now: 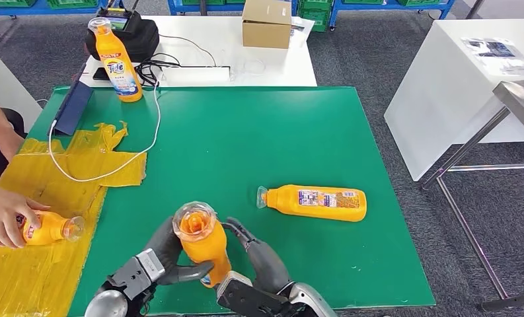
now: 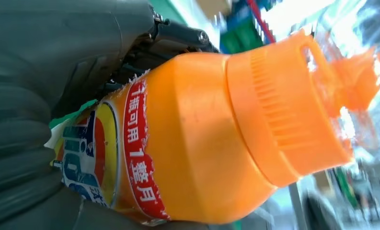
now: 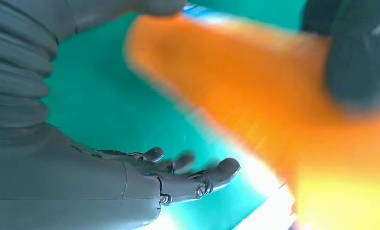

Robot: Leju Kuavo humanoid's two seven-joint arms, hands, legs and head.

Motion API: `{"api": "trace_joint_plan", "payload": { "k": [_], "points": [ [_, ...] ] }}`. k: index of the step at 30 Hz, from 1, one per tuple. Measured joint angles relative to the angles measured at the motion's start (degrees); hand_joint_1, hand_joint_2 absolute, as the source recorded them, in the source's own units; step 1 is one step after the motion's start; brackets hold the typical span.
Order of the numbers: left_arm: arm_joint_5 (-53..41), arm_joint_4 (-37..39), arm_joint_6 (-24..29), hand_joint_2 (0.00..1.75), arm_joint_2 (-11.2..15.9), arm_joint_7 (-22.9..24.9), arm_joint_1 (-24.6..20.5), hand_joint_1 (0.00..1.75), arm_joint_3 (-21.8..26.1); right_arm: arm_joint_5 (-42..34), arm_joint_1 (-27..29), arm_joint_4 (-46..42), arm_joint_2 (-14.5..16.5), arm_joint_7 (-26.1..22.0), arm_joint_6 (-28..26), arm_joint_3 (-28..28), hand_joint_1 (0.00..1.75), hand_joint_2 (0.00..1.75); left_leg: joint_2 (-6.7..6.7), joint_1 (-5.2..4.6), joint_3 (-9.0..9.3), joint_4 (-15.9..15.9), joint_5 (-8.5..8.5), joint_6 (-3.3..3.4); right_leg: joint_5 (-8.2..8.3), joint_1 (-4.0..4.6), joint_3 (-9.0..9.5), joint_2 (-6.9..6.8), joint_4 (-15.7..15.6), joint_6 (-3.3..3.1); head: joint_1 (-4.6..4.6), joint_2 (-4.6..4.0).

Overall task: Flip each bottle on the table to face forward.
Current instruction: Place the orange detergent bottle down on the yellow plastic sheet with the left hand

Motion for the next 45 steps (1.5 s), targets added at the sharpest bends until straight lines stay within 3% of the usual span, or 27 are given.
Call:
{"api": "trace_joint_plan", "payload": {
  "k": [5, 11, 15, 19, 26, 33, 37, 45],
  "points": [
    [-13.2, 0.1, 9.8, 1.75, 1.0, -1.6, -0.9, 1.75, 6.0, 0.7, 2.1, -7.2, -4.3, -0.2, 0.2, -4.4, 0.00, 1.75, -0.01, -0.01, -0.02, 0.0, -0.01, 0.00, -0.01, -0.01, -0.41, -0.01, 0.0, -0.01, 0.00, 0.00],
    [-18.6, 1.3, 12.8, 1.75, 1.8, -2.0, -2.7, 1.75, 13.3, -0.6, 4.7, -13.4, -8.4, -1.6, 1.8, -12.1, 0.00, 1.75, 0.00, -0.02, -0.04, 0.0, 0.00, 0.00, 0.01, -0.02, -0.06, 0.00, 0.0, 0.01, 0.00, 0.00],
    [-35.6, 2.5, 24.7, 1.75, 2.6, -0.7, -3.3, 1.75, 14.9, 0.9, 6.2, -15.9, -11.2, -1.8, 2.4, -15.4, 0.00, 1.75, 0.00, -0.02, -0.07, 0.0, 0.01, 0.01, 0.02, -0.02, 0.07, 0.00, 0.0, 0.02, 0.00, 0.00],
    [-54.2, 5.7, 35.4, 1.75, 4.6, 2.0, -5.0, 1.75, 14.8, 3.6, 5.8, -16.5, -15.7, -1.5, 6.8, -19.6, 0.00, 1.75, 0.00, -0.04, -0.07, 0.0, 0.01, 0.02, 0.03, -0.04, 0.07, 0.00, 0.0, 0.03, 0.01, 0.00],
    [-68.6, 17.0, 38.9, 1.75, 7.9, 7.4, -10.2, 1.75, 11.6, 8.0, 0.9, -12.4, -20.3, -1.4, 12.4, -23.2, 0.00, 1.75, 0.01, -0.07, -0.08, 0.0, 0.18, 0.09, 0.18, -0.08, 0.05, 0.01, 0.0, 0.18, 0.00, 0.00],
    [-69.9, 35.8, 35.2, 1.75, 11.3, 7.8, -18.6, 1.75, 5.2, 10.1, -6.4, -1.7, -21.6, -3.9, 14.2, -23.1, 0.00, 1.75, -0.01, -0.08, -0.19, 0.0, 0.35, 0.10, 0.33, -0.09, -0.01, 0.01, 0.0, 0.10, 0.01, 0.00],
    [-68.2, 44.2, 30.1, 1.75, 12.1, 6.9, -23.7, 0.00, 1.7, 10.2, -10.7, 4.6, -22.0, -4.0, 15.5, -21.6, 0.00, 1.75, -0.03, -0.14, -0.25, 0.0, 0.40, 0.14, 0.37, -0.12, -0.01, -0.02, 0.0, 0.13, 0.02, 0.00],
    [-65.7, 53.9, 27.4, 1.75, 12.0, 8.3, -30.7, 0.00, -1.5, 10.2, -16.2, 14.1, -21.9, -3.7, 16.6, -18.2, 0.00, 1.75, -0.08, -0.18, -0.24, 0.0, 0.47, 0.18, 0.37, -0.14, 0.02, -0.08, 0.1, 0.13, 0.01, 0.00]
  ]
}}
